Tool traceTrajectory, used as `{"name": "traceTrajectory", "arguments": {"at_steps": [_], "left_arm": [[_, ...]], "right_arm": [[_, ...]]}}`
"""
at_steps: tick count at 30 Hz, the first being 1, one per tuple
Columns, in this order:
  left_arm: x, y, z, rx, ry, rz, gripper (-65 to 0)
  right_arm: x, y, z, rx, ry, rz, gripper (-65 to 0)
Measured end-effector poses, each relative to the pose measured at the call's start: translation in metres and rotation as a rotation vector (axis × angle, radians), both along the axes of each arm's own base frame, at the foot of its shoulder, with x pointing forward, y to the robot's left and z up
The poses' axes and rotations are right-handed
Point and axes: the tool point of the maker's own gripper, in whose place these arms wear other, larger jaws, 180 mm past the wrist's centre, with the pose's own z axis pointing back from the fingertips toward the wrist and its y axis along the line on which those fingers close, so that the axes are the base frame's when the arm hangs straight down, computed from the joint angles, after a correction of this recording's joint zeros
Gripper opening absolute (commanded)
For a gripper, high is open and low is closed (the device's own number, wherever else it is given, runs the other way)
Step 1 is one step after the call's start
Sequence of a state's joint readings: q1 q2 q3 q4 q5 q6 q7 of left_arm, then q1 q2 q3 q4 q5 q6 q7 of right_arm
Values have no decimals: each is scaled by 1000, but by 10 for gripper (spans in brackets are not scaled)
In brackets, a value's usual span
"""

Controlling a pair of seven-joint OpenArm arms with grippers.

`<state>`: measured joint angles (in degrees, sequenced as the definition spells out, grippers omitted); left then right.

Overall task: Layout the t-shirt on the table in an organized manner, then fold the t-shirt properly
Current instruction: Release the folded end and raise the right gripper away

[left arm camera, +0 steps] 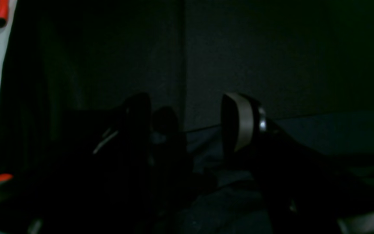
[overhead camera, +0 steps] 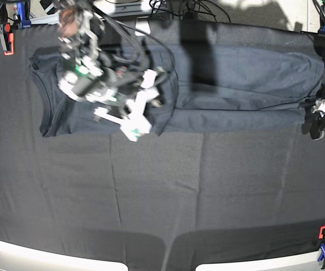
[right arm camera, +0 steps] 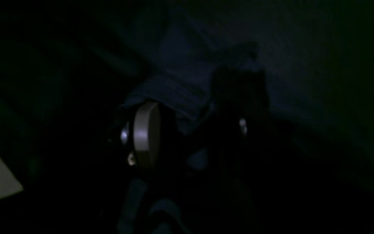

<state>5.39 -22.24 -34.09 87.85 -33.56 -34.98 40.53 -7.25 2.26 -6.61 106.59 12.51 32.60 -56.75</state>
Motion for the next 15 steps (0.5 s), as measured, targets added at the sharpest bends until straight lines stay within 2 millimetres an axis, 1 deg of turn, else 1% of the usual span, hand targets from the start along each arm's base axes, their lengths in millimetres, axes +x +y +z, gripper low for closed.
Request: {"name": "traceTrajectory", "arguments": {"at_steps": [6,9,12,15], "left_arm": [[0,0,0,0,0,0,-330],[0,0,0,0,-1,0,-330],[0,0,0,0,0,0,-330],[0,0,0,0,-1,0,-330]], "right_arm": [[11,43,27,137,-85,20,-368],[14,63,40,207,-126,33,-368],[13,78,49,248,-138,42,-368],[13,84,53,270,-139,39,-368]]}}
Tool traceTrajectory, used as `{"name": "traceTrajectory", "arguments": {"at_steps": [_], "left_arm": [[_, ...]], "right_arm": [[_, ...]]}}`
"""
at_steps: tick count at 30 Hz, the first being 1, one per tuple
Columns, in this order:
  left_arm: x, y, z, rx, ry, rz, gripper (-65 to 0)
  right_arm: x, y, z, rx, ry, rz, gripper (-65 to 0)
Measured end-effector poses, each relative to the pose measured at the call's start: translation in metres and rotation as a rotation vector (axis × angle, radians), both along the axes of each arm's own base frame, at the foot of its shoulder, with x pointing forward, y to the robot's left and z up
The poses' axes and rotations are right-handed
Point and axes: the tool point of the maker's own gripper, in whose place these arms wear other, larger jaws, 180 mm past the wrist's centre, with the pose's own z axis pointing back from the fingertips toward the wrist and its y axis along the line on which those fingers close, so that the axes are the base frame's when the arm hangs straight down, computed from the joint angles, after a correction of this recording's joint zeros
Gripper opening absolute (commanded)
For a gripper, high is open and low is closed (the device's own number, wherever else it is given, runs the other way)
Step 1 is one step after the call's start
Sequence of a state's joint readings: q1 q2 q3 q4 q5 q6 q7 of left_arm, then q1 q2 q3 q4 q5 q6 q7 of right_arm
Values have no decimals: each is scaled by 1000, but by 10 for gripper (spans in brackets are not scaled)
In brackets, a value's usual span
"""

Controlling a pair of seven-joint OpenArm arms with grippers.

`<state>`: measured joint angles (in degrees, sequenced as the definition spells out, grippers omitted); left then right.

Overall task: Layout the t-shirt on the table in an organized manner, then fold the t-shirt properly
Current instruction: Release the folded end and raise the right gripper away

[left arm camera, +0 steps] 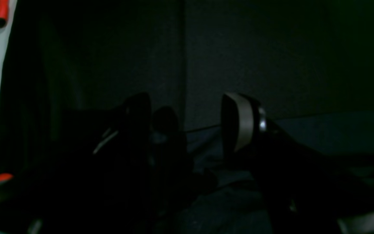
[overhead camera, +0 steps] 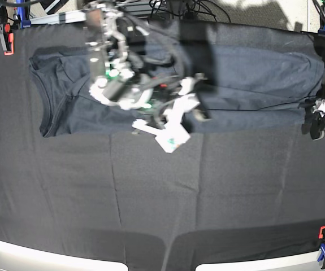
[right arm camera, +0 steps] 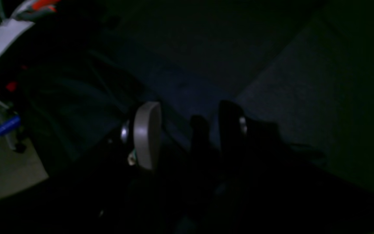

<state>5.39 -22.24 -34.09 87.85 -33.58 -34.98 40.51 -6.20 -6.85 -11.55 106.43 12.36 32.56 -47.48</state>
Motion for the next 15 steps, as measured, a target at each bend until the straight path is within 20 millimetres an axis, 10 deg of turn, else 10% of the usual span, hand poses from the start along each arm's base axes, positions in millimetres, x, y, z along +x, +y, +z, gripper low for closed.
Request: {"name": "traceTrajectory", "arguments": {"at_steps": [7,15], "left_arm": [[-6,6,-2,21,21,-4,-330],[-39,7,-19,-25,49,5,-330]], "right_arm": [[8,-29,-17,-135,-1,-58,-368],[16,-123,-39,-234,69,-205,-368]]}}
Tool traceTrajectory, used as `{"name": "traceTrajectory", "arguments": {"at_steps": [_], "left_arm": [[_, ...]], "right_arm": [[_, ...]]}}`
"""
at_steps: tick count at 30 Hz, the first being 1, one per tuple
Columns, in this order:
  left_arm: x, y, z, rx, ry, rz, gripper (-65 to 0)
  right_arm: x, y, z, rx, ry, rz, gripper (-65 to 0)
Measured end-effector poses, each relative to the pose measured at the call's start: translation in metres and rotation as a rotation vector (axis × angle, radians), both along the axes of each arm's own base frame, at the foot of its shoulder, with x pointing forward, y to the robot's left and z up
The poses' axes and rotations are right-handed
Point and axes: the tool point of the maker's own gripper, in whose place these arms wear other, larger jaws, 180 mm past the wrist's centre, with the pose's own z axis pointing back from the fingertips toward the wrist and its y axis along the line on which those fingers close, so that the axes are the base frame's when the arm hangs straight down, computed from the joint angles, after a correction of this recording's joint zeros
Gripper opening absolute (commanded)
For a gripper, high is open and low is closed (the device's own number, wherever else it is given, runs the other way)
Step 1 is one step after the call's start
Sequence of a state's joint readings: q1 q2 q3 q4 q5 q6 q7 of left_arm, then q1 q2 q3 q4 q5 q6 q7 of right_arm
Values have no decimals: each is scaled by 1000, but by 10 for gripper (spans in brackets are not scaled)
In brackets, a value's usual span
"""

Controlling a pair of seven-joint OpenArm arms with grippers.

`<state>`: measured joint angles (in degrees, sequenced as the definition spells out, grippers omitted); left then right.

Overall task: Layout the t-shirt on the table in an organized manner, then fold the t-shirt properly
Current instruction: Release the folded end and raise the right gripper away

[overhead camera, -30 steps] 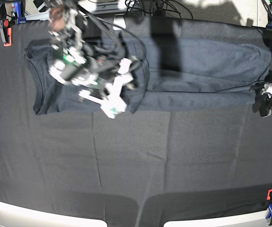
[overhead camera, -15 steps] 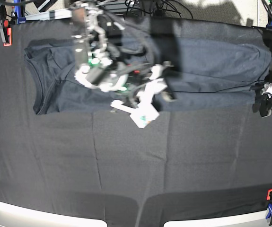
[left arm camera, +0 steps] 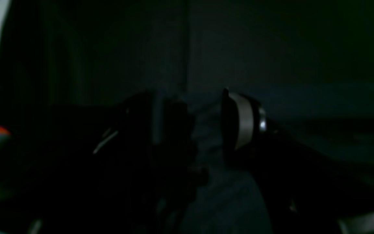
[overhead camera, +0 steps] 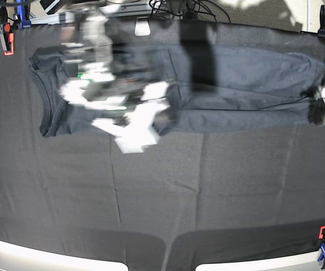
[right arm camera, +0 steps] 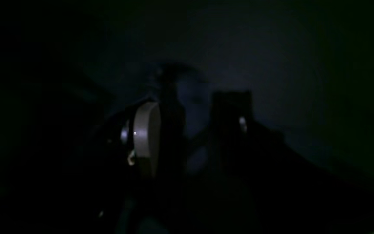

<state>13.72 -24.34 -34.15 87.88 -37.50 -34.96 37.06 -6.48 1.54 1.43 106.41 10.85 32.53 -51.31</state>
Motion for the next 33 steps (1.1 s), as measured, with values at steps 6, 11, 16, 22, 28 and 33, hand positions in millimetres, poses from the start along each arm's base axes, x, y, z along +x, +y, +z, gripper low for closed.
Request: {"name": "traceTrajectory", "arguments": {"at_steps": [6,11,16,22,28,33], "left_arm": [[-1,11,-7,-9,14,105,-330],[-3,28,-12,43,38,198,-330],[-7,31,-22,46,68,211,-330],[-24,18,-67,-27,180,223,-330],[-26,21,-77,-52,171,246,-330],[-29,-23,-74,-186,150,29,-330]], "right_arm": [[3,-69,5,17,22,-132,-368],[2,-94,18,87,3,-158,-368],[0,-109,26,137,-9,-193,-368],[-1,-108,28,156,-7,-189,-368],[-1,-108,27,154,-6,-189,-368],[-1,-108,27,154,-6,-189,-368]]}}
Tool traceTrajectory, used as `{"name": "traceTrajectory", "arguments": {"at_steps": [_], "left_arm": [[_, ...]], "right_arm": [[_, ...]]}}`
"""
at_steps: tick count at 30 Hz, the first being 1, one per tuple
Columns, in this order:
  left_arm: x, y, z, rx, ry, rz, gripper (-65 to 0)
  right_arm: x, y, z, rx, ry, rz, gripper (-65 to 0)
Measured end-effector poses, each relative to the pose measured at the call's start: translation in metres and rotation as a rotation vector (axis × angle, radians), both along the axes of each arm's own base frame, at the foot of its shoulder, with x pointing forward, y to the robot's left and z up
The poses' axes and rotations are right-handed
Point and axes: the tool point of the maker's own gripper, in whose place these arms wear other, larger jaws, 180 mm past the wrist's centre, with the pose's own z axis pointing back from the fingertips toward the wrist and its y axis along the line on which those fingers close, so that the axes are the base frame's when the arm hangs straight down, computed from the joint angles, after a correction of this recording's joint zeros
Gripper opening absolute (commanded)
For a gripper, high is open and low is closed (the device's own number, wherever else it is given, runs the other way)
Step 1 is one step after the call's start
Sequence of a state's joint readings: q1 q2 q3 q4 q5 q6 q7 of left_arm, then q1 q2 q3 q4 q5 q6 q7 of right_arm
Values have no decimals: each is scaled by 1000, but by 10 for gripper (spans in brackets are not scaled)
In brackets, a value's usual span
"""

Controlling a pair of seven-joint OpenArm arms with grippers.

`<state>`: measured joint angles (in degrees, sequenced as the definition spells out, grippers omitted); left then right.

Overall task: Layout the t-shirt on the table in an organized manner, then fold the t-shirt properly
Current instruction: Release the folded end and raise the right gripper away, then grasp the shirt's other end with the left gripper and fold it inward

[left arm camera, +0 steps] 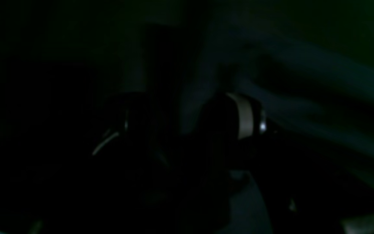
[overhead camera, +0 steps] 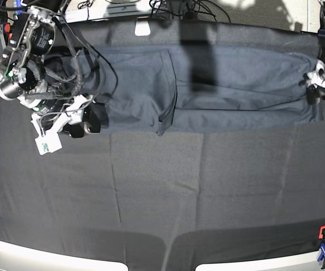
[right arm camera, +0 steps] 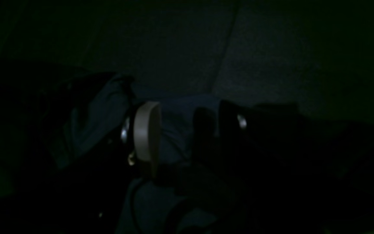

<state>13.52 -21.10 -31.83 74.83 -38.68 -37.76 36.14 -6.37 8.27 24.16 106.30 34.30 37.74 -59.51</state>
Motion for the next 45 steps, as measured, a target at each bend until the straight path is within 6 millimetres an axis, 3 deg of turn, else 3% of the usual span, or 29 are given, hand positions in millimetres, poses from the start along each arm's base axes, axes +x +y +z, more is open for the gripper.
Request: {"name": "traceTrajectory", "arguments": {"at_steps": [3,10,16,19,23,27,31,36,42,45], "left_arm": [[3,-12,5,-73,-29,-4,-370],[7,-11,11,-89,-73,10,-650],[12,-5,18,-83,-117,35,-650],[10,7,22,-70,-129,64,-650],[5,38,33,-43,-159,148,-650],[-2,55,40,-63,-163,199,-650],[-2,35,46,-200,-145,163,-650],[2,-4,72,-263,-136,6,-650],[10,-83,94,-333,-160,-87,-650],[15,-124,94,-290,-122,-165,-650]], "right_arm": [[0,0,0,1,0,0,-368],[0,0,0,0,0,0,-368],[0,-1,-1,-4,2,-1,-368],[-1,-5,-3,-31,10,-5,-368],[-4,-41,-9,-193,51,-34,-368],[-4,-81,3,-250,36,-100,-368],[-7,-109,20,-243,8,-161,-368],[-10,-127,34,-216,-16,-196,-368],[-9,-122,37,-188,-26,-186,-368],[-9,-123,36,-190,-24,-187,-368]]}}
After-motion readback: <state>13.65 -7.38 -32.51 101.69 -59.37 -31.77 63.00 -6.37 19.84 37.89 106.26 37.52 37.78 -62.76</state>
